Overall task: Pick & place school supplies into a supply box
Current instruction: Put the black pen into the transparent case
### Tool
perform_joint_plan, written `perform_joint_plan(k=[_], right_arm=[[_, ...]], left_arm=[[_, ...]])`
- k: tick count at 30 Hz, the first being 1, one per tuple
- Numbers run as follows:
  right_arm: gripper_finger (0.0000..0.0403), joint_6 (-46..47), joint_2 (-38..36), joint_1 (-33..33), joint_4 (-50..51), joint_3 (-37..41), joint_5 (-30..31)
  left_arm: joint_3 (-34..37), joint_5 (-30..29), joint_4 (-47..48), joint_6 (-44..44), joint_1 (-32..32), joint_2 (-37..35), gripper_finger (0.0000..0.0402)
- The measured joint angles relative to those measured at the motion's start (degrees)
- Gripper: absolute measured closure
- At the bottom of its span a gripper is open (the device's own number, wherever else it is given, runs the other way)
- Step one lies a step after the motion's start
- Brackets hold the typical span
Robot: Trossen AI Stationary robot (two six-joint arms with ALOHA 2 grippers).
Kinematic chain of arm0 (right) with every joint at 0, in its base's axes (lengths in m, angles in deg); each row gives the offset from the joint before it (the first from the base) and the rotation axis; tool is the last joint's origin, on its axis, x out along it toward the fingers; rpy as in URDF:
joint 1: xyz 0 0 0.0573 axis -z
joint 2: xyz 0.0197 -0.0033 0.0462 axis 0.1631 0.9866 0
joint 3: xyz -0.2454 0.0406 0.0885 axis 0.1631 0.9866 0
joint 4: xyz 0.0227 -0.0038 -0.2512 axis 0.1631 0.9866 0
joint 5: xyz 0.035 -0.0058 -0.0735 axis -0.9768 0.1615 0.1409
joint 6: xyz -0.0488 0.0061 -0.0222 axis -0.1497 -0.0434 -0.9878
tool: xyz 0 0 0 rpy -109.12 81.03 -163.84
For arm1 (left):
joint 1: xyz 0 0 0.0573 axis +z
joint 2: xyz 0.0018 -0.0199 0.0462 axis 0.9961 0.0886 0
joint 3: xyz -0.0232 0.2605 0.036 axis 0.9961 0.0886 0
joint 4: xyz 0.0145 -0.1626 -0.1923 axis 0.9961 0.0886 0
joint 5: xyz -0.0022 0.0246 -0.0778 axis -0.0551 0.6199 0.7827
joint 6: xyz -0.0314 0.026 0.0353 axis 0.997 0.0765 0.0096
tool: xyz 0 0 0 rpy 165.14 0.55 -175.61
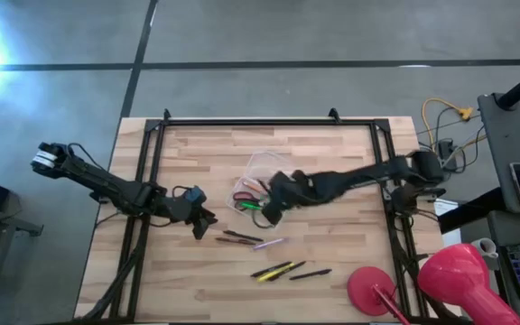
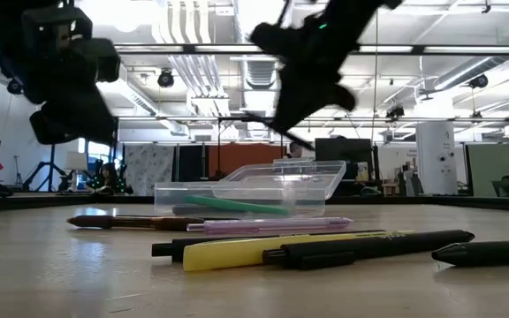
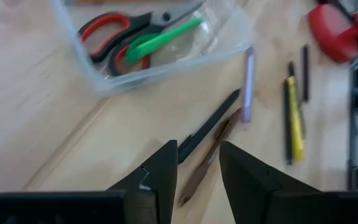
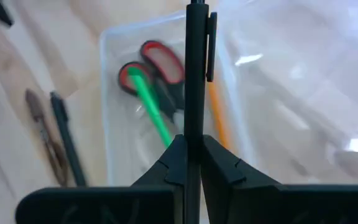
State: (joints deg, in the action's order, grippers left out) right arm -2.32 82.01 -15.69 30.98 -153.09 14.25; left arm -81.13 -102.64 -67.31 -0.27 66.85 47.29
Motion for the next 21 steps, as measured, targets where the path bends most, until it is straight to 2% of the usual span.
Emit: perform_joint_plan(k=[4,7,12,17,21], right_arm=[[0.0386,-3.8,6.5,5.7,0.2,-4.5,-14.3],[0.0364,-5.7,12.4,8.5,0.7,-8.4,-23.0],[0.0309,-7.2,19.3,9.5,4.6,-15.9,-22.7],[0.0268,-13.0,20.1,9.6,11.5,-20.0,-22.6],[0.0249,-19.7,18.7,8.2,15.9,-20.9,-20.9]], left_arm=[[0.6,0.0,-0.2,0.0,0.0,1.1,0.0297],[0.4,0.0,-0.3,0.0,0.1,2.0,0.0297],[-0.7,-0.1,-0.2,0.0,0.0,2.7,0.0297],[-1.2,-0.2,-2.6,-1.5,0.0,4.3,0.0297],[-1.0,0.0,-6.6,-7.9,0.0,8.3,0.0297]])
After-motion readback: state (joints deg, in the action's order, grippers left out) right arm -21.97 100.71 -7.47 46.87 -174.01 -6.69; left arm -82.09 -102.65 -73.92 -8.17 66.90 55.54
